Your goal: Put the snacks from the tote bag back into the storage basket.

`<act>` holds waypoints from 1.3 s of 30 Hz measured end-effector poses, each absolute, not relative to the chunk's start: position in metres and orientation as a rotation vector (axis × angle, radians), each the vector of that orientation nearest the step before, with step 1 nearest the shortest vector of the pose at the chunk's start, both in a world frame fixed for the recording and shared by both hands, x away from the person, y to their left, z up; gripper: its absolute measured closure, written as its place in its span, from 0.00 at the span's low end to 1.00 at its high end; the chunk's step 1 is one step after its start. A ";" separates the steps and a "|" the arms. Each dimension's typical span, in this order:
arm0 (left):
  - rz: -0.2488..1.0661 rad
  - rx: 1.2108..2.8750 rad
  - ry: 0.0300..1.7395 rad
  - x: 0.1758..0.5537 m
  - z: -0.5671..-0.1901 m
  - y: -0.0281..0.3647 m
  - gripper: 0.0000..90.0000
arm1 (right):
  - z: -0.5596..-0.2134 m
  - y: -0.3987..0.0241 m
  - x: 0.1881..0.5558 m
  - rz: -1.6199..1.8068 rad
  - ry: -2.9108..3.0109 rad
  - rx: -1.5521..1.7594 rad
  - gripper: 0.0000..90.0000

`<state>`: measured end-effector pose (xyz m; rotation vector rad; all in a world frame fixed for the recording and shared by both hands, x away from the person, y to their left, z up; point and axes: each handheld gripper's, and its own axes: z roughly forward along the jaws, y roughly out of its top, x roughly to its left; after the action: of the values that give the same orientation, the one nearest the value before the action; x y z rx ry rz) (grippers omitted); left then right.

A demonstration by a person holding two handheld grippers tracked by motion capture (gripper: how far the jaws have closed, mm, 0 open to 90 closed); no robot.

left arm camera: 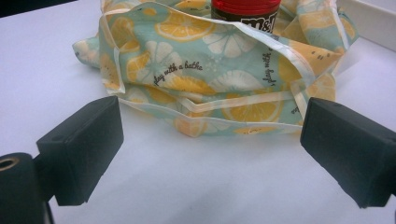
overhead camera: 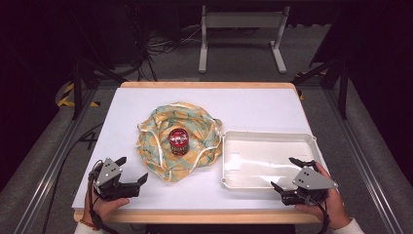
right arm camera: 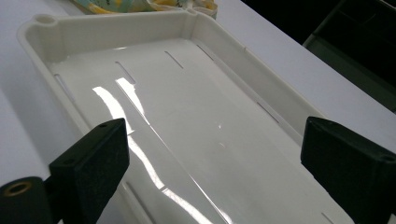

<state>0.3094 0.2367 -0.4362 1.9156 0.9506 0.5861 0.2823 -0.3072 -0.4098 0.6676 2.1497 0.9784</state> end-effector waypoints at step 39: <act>0.473 2.072 0.976 0.329 -0.418 0.213 0.08 | -0.414 -0.302 0.280 0.937 2.167 0.652 0.09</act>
<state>0.3290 0.2128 -0.4175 2.0724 0.9762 0.4728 0.2796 -0.3016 -0.4140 0.6517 2.1673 0.9370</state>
